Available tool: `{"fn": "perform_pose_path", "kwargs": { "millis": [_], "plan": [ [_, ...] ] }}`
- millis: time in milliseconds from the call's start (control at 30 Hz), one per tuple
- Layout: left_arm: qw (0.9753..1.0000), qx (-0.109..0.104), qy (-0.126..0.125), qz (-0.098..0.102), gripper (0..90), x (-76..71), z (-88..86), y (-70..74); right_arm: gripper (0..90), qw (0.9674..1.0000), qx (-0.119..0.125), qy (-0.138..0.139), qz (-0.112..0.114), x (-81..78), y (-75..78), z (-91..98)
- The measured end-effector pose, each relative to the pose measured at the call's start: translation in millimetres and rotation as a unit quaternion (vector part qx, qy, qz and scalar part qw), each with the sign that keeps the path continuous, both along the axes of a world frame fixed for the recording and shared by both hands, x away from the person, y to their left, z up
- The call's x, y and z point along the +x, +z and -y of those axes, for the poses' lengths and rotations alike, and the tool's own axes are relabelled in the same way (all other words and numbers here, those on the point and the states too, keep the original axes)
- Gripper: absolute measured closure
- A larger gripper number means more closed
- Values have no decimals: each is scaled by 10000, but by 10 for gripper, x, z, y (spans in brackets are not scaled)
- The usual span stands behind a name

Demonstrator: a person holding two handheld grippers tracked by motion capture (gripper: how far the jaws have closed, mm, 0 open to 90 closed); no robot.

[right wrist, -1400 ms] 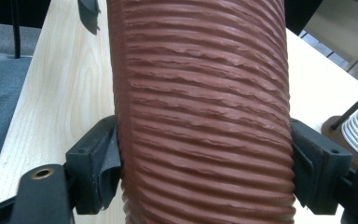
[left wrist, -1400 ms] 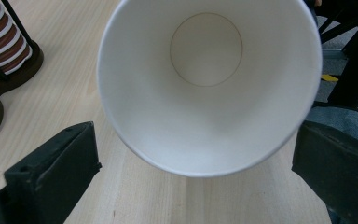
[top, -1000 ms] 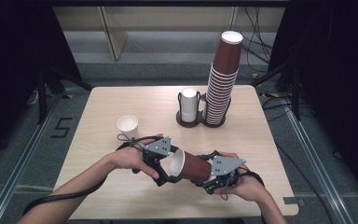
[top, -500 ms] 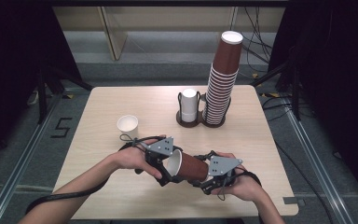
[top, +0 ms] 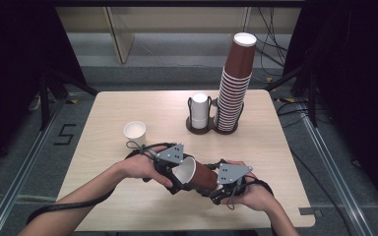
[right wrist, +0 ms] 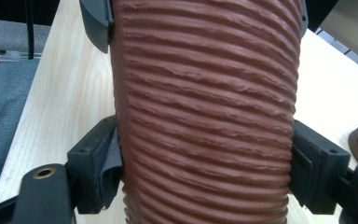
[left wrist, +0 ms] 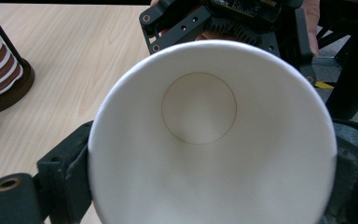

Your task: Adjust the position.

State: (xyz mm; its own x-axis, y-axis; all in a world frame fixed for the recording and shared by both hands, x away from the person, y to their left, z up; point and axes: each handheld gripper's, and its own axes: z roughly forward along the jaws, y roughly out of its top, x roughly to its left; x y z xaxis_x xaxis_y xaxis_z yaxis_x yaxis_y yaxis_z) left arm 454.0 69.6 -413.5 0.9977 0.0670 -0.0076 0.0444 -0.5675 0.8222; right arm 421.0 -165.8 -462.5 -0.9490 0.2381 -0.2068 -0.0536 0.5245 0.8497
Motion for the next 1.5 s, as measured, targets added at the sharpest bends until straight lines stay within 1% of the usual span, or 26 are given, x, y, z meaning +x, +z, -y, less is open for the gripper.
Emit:
{"fn": "perform_pose_path", "kwargs": {
  "millis": [100,133,167,233,300,333,400,467,500,533,567,600,633,667,700,733,767,867,967,1000,1133,1167,1233,1367,1433,1500],
  "plan": [
    [10000,43,-5,41,99,9,8,10,227,9999,-5,-38,-127,-2,-7,-16],
    [9999,97,-10,51,99,15,13,16,225,9999,-10,-66,-95,6,-3,-21],
    [9998,165,-57,51,99,23,22,25,224,9998,-40,-72,-160,9,-3,-30],
    [9995,269,-110,154,99,34,52,60,223,9995,-123,-87,-283,18,13,-49],
    [9989,292,-129,329,99,26,84,103,216,9992,-219,-153,-299,29,55,-60],
    [9989,278,-118,362,99,17,94,112,209,9992,-222,-183,-285,32,74,-59],
    [9983,376,-170,415,101,6,96,111,190,9993,-126,-213,-273,36,85,-51],
    [9973,514,-127,516,101,12,83,108,146,9984,-197,-266,-451,12,65,-49],
    [9972,515,-64,538,101,13,76,104,87,9969,-278,-427,-595,-13,49,-48],
    [9971,534,-38,545,102,16,65,104,45,9977,-253,-378,-503,6,36,-56],
    [9968,571,-1,565,102,12,47,100,13,9972,-241,-432,-568,-3,26,-57],
    [9959,660,-7,611,102,11,31,106,4,9969,-239,-470,-581,-16,6,-65],
    [9958,662,25,635,102,11,20,107,4,9966,-267,-477,-622,-30,-10,-71],
    [9960,635,62,631,102,12,11,111,4,9970,-295,-488,-527,-22,-14,-64],
    [9954,702,47,648,103,17,-2,125,4,9969,-274,-522,-530,-19,-16,-57],
    [9955,691,36,646,103,17,-5,127,4,9968,-261,-548,-519,-11,-21,-51],
    [9949,751,54,675,103,12,-13,134,4,9964,-252,-580,-563,-10,-24,-47],
    [9922,988,93,753,104,18,-27,161,4,9968,-253,-623,-424,6,-22,-15],
    [9911,1093,160,745,105,33,-46,182,4,9958,-231,-724,-516,7,-20,45],
    [9899,1196,138,754,105,42,-53,193,4,9955,-233,-759,-521,5,-23,65],
    [9876,1318,218,825,106,57,-57,208,4,9942,-197,-888,-569,-3,-29,147],
    [9870,1369,216,818,106,60,-55,216,4,9942,-199,-925,-513,-6,-26,167],
    [9857,1472,221,785,105,58,-43,228,4,9937,-171,-958,-557,-18,-37,197],
    [9843,1552,253,804,105,63,-9,237,4,9928,-150,-1056,-537,-24,-69,254],
    [9821,1663,243,850,105,76,7,246,4,9928,-131,-1093,-479,-21,-77,266],
    [9802,1753,217,891,104,89,24,246,4,9925,-83,-1099,-520,-20,-83,263]
  ]
}}
